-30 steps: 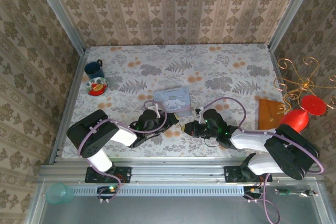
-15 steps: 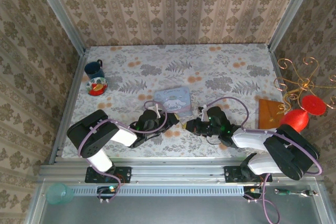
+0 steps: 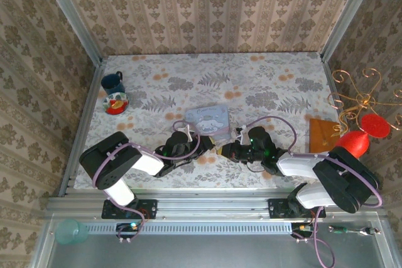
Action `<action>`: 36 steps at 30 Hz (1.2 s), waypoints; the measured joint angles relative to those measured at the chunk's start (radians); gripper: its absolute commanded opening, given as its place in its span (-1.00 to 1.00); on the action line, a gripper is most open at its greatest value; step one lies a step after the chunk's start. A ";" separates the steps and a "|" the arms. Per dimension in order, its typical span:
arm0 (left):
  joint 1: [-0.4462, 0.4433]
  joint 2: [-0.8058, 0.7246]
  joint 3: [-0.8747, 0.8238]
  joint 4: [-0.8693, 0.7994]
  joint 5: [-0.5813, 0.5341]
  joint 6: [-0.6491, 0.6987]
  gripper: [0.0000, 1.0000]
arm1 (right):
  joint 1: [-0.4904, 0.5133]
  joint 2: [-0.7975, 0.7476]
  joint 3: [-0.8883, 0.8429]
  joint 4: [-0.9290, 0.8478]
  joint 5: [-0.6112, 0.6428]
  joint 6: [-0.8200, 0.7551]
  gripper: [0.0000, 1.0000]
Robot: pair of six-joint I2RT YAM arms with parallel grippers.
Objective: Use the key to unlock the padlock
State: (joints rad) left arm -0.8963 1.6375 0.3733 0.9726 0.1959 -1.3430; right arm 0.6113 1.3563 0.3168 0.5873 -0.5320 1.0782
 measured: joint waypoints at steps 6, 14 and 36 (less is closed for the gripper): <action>-0.001 -0.028 0.000 -0.026 0.003 0.000 -1.00 | -0.001 0.000 0.000 0.015 -0.005 0.000 -1.00; 0.000 -0.031 0.000 -0.030 0.003 -0.001 -1.00 | -0.001 -0.001 0.000 0.015 -0.008 0.003 -1.00; 0.009 0.020 -0.019 0.081 0.022 -0.035 -1.00 | -0.001 0.001 -0.014 0.016 -0.023 0.003 -1.00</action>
State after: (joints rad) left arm -0.8875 1.6577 0.3546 1.0538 0.2180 -1.3785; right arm 0.6106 1.3571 0.3027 0.6029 -0.5552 1.0813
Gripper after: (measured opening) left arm 0.149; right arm 0.062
